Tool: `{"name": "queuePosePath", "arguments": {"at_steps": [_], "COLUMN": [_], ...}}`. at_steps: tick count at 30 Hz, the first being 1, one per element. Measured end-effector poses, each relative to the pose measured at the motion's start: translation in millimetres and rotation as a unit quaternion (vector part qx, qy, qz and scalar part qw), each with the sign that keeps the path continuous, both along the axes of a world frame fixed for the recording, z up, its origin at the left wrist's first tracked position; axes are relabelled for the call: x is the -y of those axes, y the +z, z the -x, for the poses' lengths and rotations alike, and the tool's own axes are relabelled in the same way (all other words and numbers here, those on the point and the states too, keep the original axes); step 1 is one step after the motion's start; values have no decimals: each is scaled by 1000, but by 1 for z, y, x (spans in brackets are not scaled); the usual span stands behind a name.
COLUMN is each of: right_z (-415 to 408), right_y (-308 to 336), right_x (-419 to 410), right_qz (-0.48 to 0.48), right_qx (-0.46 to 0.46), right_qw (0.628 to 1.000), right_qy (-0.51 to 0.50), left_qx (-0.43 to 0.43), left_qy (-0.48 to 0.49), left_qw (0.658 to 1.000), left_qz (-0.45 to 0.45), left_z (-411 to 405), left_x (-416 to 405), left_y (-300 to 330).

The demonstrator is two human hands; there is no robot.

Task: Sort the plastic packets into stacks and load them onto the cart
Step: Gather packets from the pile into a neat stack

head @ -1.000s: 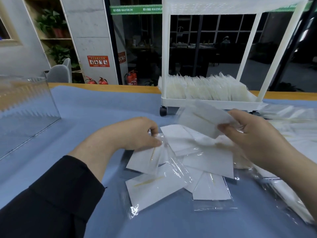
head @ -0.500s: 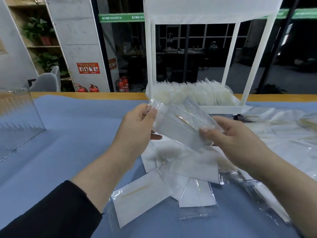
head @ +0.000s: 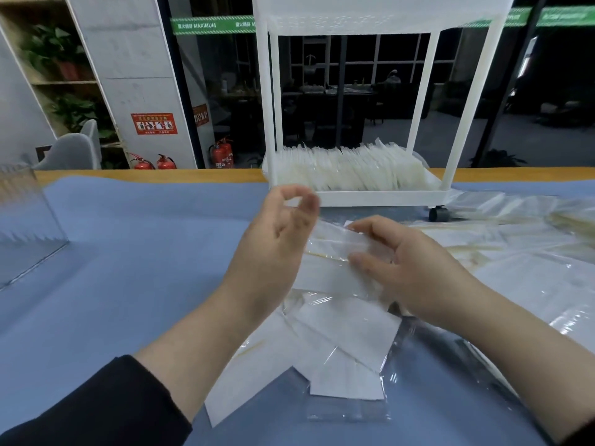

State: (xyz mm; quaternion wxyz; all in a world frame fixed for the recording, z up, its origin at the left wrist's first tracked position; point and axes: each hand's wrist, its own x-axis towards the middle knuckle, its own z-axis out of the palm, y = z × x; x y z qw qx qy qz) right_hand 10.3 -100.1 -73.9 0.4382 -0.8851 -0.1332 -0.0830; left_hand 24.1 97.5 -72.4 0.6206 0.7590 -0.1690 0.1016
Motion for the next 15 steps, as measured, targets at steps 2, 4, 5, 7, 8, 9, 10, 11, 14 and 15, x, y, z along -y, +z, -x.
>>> {"name": "queuePosePath", "arguments": {"at_steps": [2, 4, 5, 7, 8, 9, 10, 11, 14, 15], "right_z": [5, 8, 9, 8, 7, 6, 5, 4, 0, -2], "right_y": [3, 4, 4, 6, 6, 7, 6, 5, -3, -4], "right_x": [-2, -1, -2, -2, 0, 1, 1, 2, 1, 2], "right_qz": [49, 84, 96, 90, 80, 69, 67, 72, 83, 83], "right_qx": [13, -9, -13, 20, 46, 67, 77, 75, 32, 53], "right_qw": [998, 995, 994, 995, 996, 995, 995, 995, 995, 995], "right_qy": [33, 49, 46, 25, 12, 3, 2, 11, 40, 27], "left_qx": [24, 30, 26, 37, 48, 54, 61, 65, 13, 16], "left_qy": [13, 16, 19, 20, 9, -11, -24, -39, -42, -29], "left_qw": [997, 992, 992, 994, 994, 992, 984, 970, 944, 944], "left_qz": [-71, -120, -125, -105, -98, -117, -166, -231, -326, -327], "left_z": [3, 4, 4, 4, 5, 5, 5, 3, -3, -4], "left_x": [3, 5, 6, 3, 2, 0, -3, -6, -12, -14], "left_y": [-1, -3, -4, -2, 0, 3, 3, 2, 0, 1]}}
